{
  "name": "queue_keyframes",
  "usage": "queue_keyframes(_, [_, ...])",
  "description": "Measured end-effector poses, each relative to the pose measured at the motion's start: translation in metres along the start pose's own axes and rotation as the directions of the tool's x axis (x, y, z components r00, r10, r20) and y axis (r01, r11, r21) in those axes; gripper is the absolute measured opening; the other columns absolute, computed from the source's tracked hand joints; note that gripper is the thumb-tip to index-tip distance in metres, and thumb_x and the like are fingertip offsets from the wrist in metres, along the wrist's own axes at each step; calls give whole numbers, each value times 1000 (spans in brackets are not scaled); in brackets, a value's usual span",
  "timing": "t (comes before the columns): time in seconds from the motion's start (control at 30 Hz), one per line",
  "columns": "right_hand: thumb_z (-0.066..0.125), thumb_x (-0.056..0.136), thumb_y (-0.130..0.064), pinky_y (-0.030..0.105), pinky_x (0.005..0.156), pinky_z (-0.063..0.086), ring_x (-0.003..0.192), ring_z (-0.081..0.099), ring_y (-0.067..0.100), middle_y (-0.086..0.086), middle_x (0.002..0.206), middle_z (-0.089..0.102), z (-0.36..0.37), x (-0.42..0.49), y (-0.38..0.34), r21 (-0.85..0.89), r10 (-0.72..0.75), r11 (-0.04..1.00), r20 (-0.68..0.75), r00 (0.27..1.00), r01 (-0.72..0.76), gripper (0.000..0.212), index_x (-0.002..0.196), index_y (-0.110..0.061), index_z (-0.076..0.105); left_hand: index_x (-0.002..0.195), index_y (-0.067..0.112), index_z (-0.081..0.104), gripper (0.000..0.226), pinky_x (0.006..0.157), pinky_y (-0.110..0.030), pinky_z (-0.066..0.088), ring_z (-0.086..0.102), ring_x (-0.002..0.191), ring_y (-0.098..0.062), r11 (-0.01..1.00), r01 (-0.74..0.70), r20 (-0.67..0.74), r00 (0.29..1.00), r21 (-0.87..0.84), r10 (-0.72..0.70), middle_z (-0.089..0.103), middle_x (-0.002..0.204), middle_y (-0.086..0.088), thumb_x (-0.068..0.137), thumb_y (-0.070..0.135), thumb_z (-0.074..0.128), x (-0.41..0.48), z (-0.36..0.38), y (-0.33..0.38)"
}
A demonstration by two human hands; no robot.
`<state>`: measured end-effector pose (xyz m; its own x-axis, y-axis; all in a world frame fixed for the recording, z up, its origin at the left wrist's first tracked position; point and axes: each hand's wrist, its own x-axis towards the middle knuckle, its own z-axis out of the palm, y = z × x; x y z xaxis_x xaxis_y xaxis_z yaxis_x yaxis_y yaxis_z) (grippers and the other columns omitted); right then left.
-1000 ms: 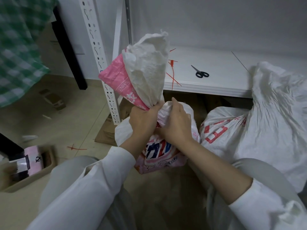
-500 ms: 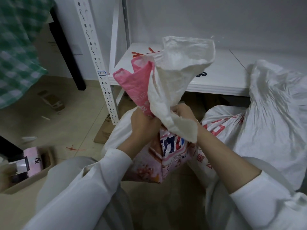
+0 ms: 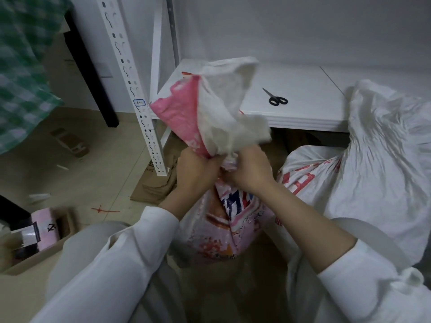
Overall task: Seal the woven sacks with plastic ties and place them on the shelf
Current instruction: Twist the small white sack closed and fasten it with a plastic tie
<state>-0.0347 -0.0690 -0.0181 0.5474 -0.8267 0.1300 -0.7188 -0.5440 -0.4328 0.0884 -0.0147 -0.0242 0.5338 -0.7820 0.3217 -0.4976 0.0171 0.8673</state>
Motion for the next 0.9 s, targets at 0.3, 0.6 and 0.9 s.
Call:
queue_keyframes(0.3, [73, 71, -53, 43, 87, 47, 108, 47, 30, 12, 118, 46, -1, -8, -9, -68, 36, 997, -96, 995, -43, 66, 116, -13, 47, 82, 25, 63, 27, 82, -48, 56, 69, 87, -24, 889, 371, -30, 919, -267, -393, 70, 90, 1, 68, 43, 77, 13, -4, 2])
queue_keyframes(0.6, [64, 81, -56, 32, 91, 46, 114, 46, 18, 1, 124, 52, 14, -13, -18, -151, -54, 988, -214, 975, 22, 63, 129, -19, 46, 117, 4, 61, 52, 83, -44, 58, 70, 90, -28, 581, 585, 69, 735, -566, -674, 70, 105, -11, 74, 25, 79, 16, -11, -11])
queue_keyframes(0.9, [66, 66, -74, 35, 96, 39, 121, 49, 21, 3, 137, 47, 24, -21, -18, -81, -14, 997, 29, 999, 16, 103, 142, -15, 30, 129, 7, 52, 65, 89, -41, 55, 66, 101, -25, 494, 630, 144, 691, -599, -708, 65, 118, -10, 75, 30, 80, 3, 3, -3])
